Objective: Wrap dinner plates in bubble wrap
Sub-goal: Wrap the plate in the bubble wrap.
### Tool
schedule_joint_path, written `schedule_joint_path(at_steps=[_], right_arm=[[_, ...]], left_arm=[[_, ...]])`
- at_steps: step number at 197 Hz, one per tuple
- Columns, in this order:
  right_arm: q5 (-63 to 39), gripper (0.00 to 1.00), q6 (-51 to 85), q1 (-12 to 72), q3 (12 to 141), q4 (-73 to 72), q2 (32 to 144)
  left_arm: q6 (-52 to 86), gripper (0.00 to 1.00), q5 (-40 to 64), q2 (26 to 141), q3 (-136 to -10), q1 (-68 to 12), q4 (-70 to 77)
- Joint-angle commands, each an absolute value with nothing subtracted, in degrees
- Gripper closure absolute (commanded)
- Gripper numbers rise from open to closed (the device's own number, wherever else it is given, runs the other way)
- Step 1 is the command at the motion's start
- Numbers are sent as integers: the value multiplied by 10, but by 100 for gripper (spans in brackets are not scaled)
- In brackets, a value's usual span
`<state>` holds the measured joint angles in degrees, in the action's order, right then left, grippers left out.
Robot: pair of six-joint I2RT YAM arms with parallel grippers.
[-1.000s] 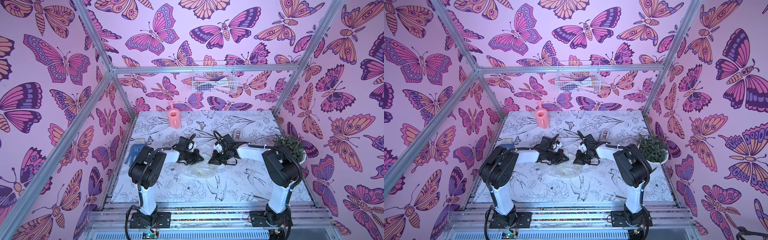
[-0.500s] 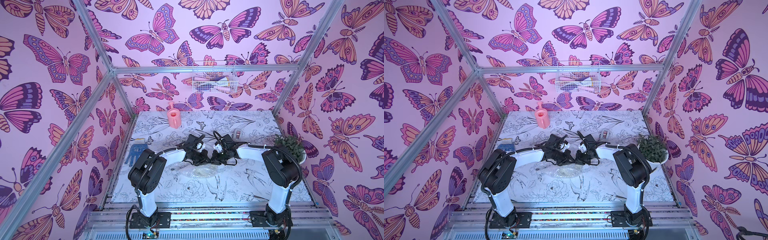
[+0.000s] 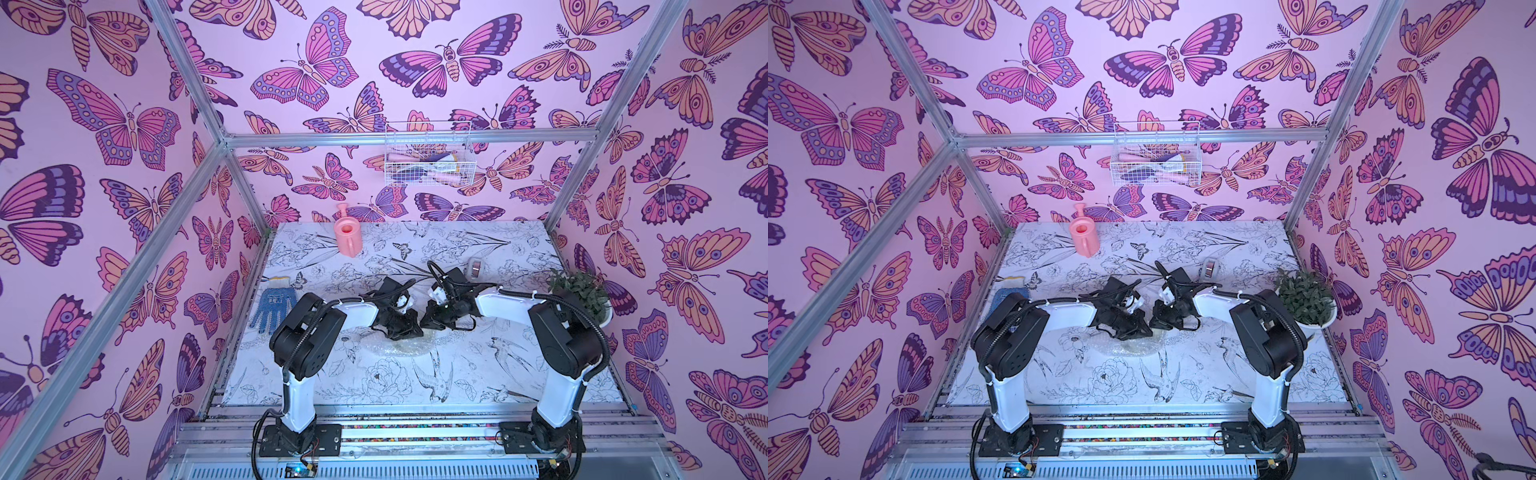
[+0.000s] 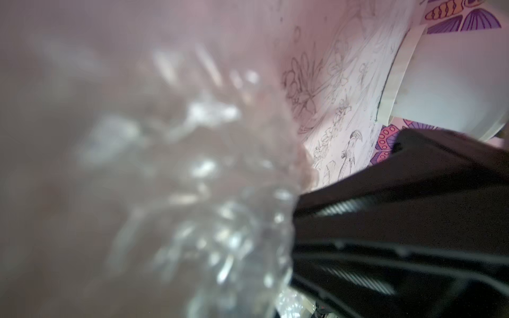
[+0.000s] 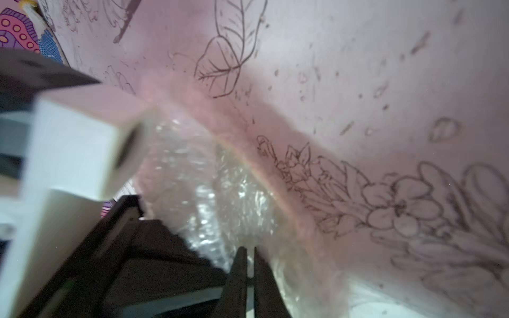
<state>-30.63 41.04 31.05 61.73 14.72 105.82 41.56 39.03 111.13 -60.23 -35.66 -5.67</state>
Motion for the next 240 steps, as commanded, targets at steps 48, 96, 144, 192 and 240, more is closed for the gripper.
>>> schedule_joint_path(at_steps=[48, 96, 144, 192, 240], right_arm=[[-319, 87, 432, 314, 657, 159, 1044], [-366, 92, 452, 316, 658, 102, 1124], [-283, 97, 386, 315, 663, 187, 1141], [-272, 98, 376, 316, 654, 190, 1139], [-275, 99, 378, 316, 662, 193, 1131]], left_arm=[[394, 100, 360, 1132, -558, -367, -99], [400, 100, 363, 1118, -542, -367, -76], [397, 81, 341, 1063, -555, -364, -102], [370, 62, 263, 958, -587, -356, -192], [329, 81, 191, 1028, -640, -353, -307]])
